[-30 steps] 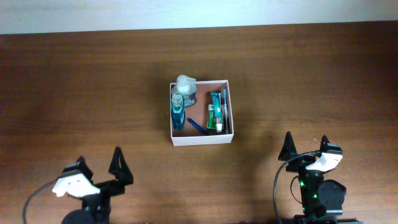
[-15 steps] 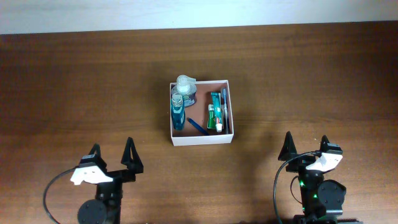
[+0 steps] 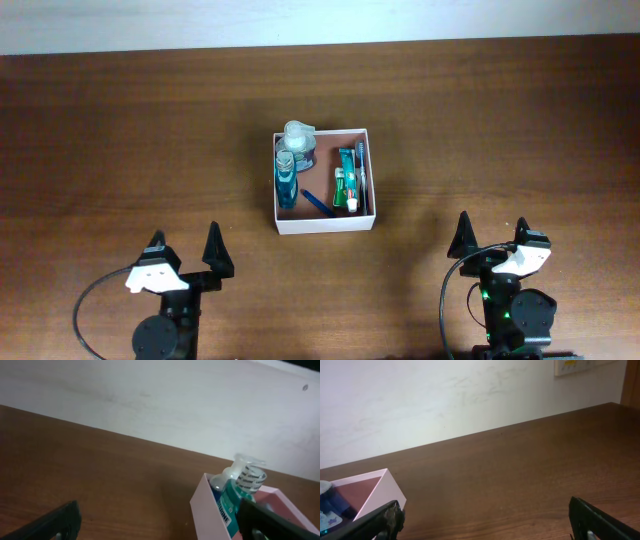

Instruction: Pack container

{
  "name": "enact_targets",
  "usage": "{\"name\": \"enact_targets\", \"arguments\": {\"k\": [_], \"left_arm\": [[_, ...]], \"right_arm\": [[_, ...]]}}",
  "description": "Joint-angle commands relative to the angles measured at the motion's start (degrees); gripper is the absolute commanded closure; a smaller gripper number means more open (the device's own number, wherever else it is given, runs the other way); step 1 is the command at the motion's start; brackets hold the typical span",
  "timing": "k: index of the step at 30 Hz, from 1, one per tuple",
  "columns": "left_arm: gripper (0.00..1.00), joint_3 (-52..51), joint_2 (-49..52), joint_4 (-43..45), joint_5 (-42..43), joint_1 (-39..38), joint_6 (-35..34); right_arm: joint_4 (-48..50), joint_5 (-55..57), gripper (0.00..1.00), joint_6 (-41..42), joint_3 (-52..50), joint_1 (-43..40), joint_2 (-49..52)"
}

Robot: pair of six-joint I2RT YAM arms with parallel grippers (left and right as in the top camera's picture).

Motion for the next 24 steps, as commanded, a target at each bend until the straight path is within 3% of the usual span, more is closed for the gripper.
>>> {"name": "enact_targets", "arguments": {"k": [1, 14, 24], "left_arm": [[0.01, -2.6, -0.6, 0.5, 0.4, 0.3, 2.0], [0.01, -5.1, -0.6, 3.8, 0.8, 0.6, 7.7], [0.01, -5.1, -0.6, 3.8, 0.9, 5.9, 7.7]], "right_arm": [[-0.5, -0.1, 0.02, -0.4, -0.3, 0.3, -0.6], [-0.5, -0.1, 0.02, -0.4, -0.3, 0.3, -0.6], [-0.5, -0.1, 0.02, -0.4, -0.3, 0.3, -0.6]]}}
